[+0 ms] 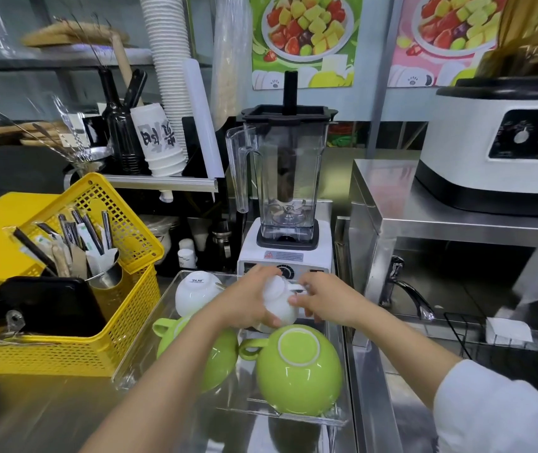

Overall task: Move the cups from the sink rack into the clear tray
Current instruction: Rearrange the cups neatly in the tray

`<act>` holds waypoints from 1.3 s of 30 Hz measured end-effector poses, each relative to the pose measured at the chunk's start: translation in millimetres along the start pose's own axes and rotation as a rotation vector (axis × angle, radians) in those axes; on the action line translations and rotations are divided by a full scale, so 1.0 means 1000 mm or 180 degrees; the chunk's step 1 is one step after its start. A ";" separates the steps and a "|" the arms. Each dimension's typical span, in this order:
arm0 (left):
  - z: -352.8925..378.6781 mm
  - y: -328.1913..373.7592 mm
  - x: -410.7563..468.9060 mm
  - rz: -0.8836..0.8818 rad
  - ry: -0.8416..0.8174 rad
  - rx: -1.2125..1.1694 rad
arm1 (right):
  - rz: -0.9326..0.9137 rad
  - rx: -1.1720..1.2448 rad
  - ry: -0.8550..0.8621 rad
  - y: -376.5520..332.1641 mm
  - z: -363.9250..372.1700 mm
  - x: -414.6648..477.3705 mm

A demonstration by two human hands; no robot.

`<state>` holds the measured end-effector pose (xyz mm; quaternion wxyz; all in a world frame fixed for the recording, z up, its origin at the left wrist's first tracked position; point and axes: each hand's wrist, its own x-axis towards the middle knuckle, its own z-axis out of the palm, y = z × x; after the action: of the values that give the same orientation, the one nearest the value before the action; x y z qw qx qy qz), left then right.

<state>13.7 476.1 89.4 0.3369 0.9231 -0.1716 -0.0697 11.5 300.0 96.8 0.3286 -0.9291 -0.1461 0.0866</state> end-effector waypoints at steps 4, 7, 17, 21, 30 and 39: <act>-0.005 0.001 -0.001 0.0025 -0.0339 0.0107 | -0.0227 -0.0650 0.0059 0.003 -0.005 -0.004; -0.007 0.002 0.001 -0.0004 -0.0512 0.0239 | -0.0238 -0.0700 0.0103 0.007 -0.007 -0.003; -0.021 0.012 -0.021 0.0318 -0.0051 0.0027 | -0.0417 0.0105 0.0458 0.012 -0.017 -0.020; -0.009 0.025 -0.046 0.0069 0.0003 0.1067 | -0.0250 -0.0543 -0.0500 0.013 -0.028 -0.044; 0.020 0.034 -0.060 -0.0325 -0.0513 0.1479 | -0.0571 -0.0849 -0.0954 0.011 -0.001 -0.069; 0.018 0.037 -0.062 -0.0626 0.0055 0.0361 | -0.0802 -0.0502 -0.0741 0.014 -0.005 -0.076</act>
<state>-58.2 460.8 100.4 0.2772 0.9536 -0.0810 -0.0847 -56.2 262.1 96.9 0.2439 -0.9100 -0.3047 0.1399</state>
